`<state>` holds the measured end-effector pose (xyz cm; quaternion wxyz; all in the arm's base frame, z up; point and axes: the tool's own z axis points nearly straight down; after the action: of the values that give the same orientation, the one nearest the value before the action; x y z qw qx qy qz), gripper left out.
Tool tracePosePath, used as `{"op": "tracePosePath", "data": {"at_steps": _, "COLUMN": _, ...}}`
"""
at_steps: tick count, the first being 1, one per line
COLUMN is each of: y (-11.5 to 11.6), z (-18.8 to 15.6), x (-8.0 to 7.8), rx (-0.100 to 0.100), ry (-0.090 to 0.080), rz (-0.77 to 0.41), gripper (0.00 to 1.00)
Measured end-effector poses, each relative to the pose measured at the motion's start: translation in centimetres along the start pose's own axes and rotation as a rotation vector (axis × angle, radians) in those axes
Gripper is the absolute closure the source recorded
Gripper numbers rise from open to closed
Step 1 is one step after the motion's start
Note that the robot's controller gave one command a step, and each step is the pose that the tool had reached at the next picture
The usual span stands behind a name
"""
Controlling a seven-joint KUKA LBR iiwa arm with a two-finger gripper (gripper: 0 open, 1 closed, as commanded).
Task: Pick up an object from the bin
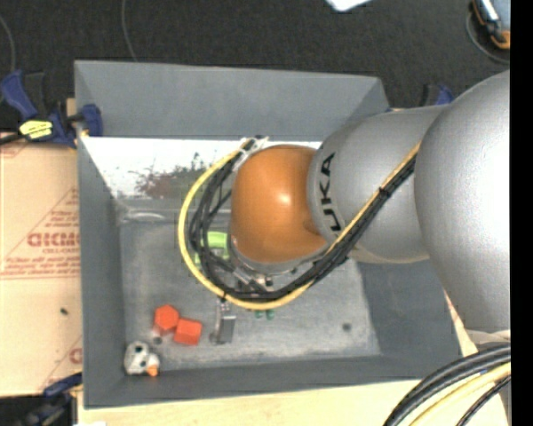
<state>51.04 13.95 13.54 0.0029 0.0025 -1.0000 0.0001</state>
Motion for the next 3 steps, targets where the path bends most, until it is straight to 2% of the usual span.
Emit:
{"op": "tracePosePath", "data": {"at_steps": 1, "y": -0.1, "z": -0.5, "x": -0.2, "rx": -0.001, "ry": -0.008, "rz": 0.005, "gripper": 0.0}}
{"op": "tracePosePath", "data": {"at_steps": 2, "y": -1.8, "z": -0.4, "x": -3.4, "rx": 0.0, "ry": -0.005, "rz": -0.072, "gripper": 0.0}}
{"op": "tracePosePath", "data": {"at_steps": 3, "y": -2.2, "z": 1.4, "x": -4.3, "rx": 0.0, "ry": -0.01, "rz": -0.171, "gripper": 0.0}}
